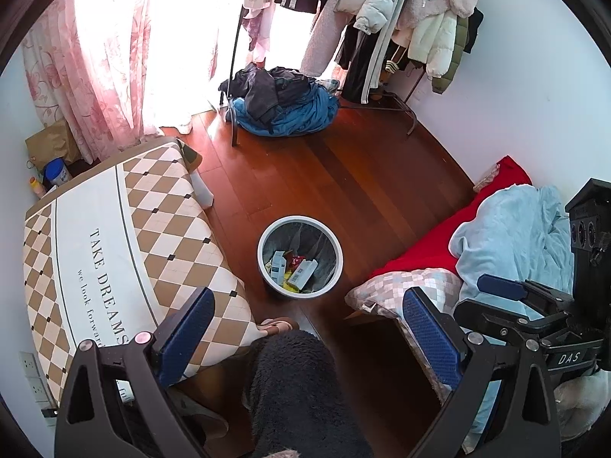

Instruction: Collect trash

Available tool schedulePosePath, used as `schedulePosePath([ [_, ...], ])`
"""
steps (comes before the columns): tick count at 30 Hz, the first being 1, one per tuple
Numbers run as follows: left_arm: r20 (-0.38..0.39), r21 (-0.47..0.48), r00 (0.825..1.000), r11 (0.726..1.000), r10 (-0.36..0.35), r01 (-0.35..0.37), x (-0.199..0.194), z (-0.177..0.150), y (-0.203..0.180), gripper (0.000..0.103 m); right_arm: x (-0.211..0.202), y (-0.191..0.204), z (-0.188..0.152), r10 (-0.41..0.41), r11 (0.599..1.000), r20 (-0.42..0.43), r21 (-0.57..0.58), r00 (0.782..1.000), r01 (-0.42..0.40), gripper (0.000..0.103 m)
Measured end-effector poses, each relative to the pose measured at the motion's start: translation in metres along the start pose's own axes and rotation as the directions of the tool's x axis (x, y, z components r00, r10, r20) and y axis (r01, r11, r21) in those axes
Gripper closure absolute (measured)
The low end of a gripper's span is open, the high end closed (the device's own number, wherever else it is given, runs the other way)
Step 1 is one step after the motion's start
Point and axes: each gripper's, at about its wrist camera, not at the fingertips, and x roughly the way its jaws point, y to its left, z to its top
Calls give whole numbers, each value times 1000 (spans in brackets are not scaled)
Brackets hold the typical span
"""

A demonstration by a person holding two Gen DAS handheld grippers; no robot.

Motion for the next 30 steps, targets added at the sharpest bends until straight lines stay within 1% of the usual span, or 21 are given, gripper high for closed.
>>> schedulePosePath([
  [30, -11, -1, 1000, 1000, -21, 21, 0, -5, 3, 2, 3, 5, -7, 11, 1000, -11, -12, 1000, -11, 0],
])
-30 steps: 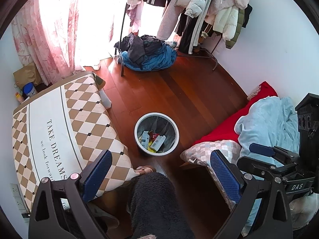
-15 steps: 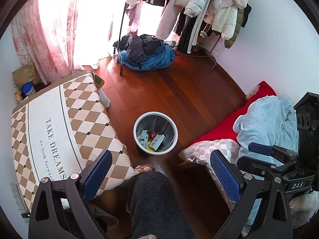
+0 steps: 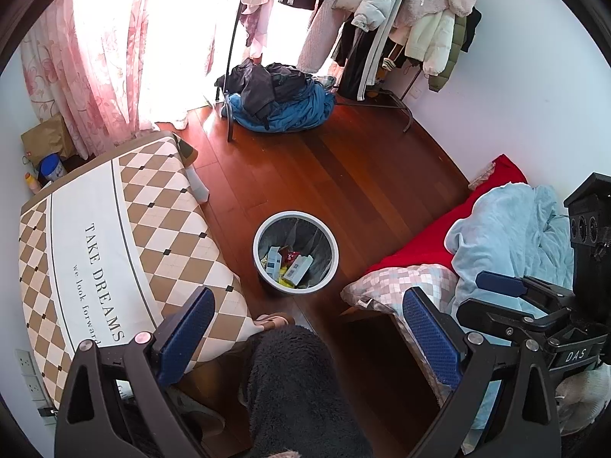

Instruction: Collect trash

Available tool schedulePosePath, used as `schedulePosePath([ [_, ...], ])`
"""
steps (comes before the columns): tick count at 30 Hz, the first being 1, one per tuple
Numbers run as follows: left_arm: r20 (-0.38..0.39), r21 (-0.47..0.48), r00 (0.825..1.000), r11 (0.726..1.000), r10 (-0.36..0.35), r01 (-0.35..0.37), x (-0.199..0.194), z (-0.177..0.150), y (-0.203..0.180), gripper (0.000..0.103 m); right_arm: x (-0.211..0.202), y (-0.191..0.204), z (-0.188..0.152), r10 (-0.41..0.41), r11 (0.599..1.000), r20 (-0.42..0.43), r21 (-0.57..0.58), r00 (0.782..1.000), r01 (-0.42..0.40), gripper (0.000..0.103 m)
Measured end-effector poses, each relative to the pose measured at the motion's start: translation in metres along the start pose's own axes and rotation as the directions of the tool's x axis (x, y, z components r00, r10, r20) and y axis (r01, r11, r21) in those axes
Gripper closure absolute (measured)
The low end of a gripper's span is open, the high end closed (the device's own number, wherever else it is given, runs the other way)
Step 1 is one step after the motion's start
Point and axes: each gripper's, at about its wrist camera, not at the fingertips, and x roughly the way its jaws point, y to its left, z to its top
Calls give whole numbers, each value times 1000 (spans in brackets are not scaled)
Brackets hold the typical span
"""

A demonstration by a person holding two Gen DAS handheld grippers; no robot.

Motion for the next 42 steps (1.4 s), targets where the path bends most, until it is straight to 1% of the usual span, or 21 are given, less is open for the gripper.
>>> schedulePosePath([
  [13, 5, -3, 1000, 1000, 4, -4, 1, 0, -2, 2, -1, 1, -1, 5, 1000, -6, 1, 1000, -5, 0],
  [16, 4, -6, 1000, 1000, 5, -5, 1, 0, -3, 0, -2, 0, 0, 2, 1000, -4, 0, 1000, -2, 0],
  [42, 1, -5, 1000, 1000, -3, 3, 3, -1, -4, 0, -3, -3, 4, 3, 1000, -5, 5, 1000, -3, 0],
])
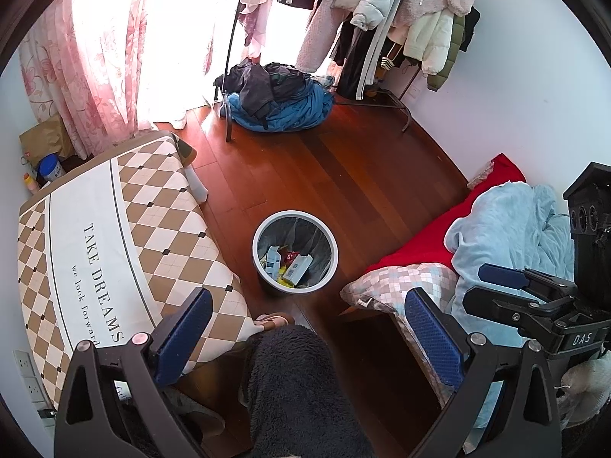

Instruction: Collect trash

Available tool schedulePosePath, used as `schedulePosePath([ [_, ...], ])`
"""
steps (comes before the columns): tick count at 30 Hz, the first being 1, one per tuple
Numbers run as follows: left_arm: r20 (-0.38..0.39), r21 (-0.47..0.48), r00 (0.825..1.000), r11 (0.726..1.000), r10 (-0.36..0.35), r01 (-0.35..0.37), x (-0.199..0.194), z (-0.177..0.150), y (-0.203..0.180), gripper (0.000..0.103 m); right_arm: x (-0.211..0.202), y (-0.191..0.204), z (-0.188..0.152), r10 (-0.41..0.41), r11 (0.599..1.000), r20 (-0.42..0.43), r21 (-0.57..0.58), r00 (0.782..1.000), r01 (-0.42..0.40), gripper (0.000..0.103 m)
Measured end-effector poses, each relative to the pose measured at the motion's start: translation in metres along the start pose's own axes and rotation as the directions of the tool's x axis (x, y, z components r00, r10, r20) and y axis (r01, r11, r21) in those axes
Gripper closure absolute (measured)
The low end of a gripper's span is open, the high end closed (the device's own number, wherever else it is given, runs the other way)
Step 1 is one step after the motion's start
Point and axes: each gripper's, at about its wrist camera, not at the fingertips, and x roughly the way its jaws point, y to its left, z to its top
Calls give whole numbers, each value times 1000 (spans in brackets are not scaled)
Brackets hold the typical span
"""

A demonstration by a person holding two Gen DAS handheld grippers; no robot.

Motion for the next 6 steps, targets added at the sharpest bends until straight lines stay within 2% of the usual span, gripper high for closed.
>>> schedulePosePath([
  [6, 1, 2, 1000, 1000, -17, 17, -3, -3, 4, 0, -1, 0, 1, -3, 1000, 0, -4, 1000, 3, 0],
])
